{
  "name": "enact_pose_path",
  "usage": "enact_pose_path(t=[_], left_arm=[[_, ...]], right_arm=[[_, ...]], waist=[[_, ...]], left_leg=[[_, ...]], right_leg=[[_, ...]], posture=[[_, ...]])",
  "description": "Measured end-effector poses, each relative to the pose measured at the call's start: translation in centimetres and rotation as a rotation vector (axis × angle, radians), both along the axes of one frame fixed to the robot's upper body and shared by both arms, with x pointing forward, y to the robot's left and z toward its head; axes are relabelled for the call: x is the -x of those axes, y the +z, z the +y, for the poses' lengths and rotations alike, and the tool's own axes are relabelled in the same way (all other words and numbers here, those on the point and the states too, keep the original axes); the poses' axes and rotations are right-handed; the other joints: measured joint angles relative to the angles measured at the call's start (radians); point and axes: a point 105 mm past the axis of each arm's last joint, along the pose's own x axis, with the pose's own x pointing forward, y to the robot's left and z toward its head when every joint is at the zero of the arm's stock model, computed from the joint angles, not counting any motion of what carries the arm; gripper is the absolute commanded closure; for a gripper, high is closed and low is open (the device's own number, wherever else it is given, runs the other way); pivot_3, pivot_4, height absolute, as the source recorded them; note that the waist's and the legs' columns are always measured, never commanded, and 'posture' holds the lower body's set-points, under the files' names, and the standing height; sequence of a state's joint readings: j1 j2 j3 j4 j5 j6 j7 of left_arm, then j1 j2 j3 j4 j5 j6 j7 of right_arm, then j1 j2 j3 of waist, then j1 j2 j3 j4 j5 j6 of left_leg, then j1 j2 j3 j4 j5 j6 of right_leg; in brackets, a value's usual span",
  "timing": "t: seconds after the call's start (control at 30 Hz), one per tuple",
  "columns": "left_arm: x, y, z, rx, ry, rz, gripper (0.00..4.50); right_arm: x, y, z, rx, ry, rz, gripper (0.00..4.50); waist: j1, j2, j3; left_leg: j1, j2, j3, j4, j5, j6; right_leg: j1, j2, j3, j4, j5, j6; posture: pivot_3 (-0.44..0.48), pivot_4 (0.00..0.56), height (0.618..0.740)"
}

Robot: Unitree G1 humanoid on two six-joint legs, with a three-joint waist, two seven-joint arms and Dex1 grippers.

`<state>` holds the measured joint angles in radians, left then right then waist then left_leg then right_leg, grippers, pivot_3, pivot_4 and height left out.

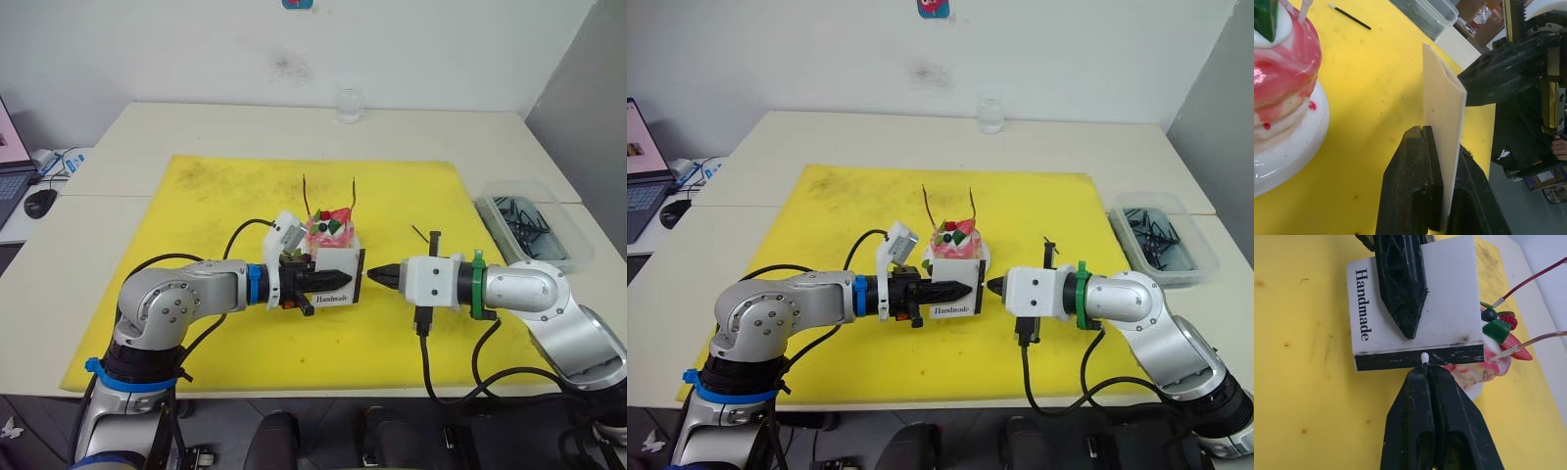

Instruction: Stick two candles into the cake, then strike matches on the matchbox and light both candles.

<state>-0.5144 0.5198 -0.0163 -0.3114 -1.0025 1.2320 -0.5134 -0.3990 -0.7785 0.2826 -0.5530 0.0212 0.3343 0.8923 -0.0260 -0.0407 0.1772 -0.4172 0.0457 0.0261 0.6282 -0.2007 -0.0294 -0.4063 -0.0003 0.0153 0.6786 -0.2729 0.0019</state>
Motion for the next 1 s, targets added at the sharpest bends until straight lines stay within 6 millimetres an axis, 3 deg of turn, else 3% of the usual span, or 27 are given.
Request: enact_pose_path(t=[1.0], left_arm=[[0.0,-0.8,-1.0,-0.024,-0.01,-0.002,4.5]], right_arm=[[-0.9,-2.0,0.2,0.085,0.005,-0.003,4.47]], waist=[[0.0,0.0,0.0]], left_leg=[[0.0,0.0,0.0,0.001,0.0,0.0]], right_leg=[[0.0,0.0,0.0,0.001,0.0,0.0]], posture=[[0.0,0.15,0.74]])
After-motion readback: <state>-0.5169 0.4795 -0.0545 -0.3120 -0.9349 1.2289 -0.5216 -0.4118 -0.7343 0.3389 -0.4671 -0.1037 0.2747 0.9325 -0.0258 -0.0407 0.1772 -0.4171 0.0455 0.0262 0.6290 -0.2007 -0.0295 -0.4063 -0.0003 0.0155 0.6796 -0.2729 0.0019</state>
